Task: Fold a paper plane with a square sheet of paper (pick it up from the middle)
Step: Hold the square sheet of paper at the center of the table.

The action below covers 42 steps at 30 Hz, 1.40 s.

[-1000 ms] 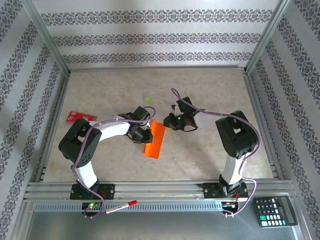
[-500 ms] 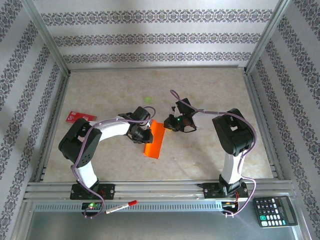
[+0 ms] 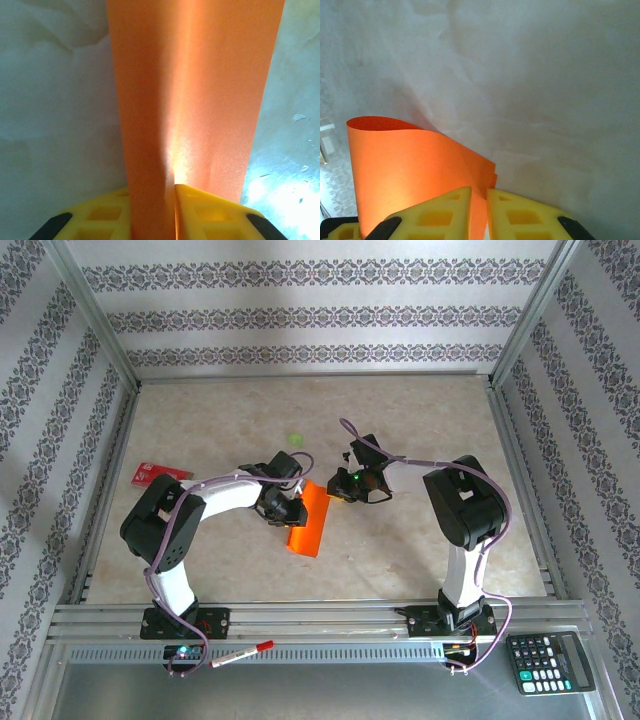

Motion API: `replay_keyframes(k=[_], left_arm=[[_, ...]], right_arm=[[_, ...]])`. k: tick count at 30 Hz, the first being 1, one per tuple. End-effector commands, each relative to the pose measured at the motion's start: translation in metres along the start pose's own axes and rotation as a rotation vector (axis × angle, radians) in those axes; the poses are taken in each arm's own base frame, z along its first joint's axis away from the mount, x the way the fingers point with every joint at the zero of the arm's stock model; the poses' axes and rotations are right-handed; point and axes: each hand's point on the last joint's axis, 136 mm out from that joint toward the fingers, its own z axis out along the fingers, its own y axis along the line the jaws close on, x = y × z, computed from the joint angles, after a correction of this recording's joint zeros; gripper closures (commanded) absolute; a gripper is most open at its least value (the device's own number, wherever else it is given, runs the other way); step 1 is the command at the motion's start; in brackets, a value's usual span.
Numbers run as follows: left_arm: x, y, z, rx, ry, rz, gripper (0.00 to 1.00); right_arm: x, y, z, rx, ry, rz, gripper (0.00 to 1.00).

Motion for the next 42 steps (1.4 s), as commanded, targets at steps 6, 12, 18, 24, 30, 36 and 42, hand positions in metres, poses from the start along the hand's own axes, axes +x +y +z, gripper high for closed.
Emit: replay_keyframes(k=[6, 12, 18, 24, 30, 36, 42], left_arm=[[0.0159, 0.0130, 0.0030, -0.067, 0.092, 0.024, 0.73], [0.0157, 0.0143, 0.0023, -0.077, 0.093, 0.026, 0.74], [0.0160, 0.0152, 0.0044, -0.077, 0.093, 0.017, 0.77], [0.0156, 0.0152, 0.0054, -0.075, 0.091, 0.017, 0.77], [0.0163, 0.0150, 0.0055, -0.073, 0.095, 0.019, 0.77], [0.0168, 0.0145, 0.0061, -0.067, 0.096, 0.018, 0.79], [0.0182, 0.0144, 0.0070, -0.064, 0.099, 0.018, 0.80]], right_arm=[[-0.0083, -0.0003, 0.0127, 0.012, -0.014, -0.033, 0.83], [-0.0083, -0.0014, 0.0134, 0.015, -0.010, -0.034, 0.83], [-0.0075, -0.0019, 0.0141, 0.015, -0.004, -0.032, 0.83], [-0.0080, -0.0016, 0.0139, 0.014, -0.005, -0.034, 0.83], [-0.0084, -0.0009, 0.0145, 0.013, -0.004, -0.035, 0.83], [-0.0092, -0.0002, 0.0153, 0.013, 0.000, -0.038, 0.83], [-0.0095, 0.0007, 0.0165, 0.012, 0.003, -0.041, 0.83]])
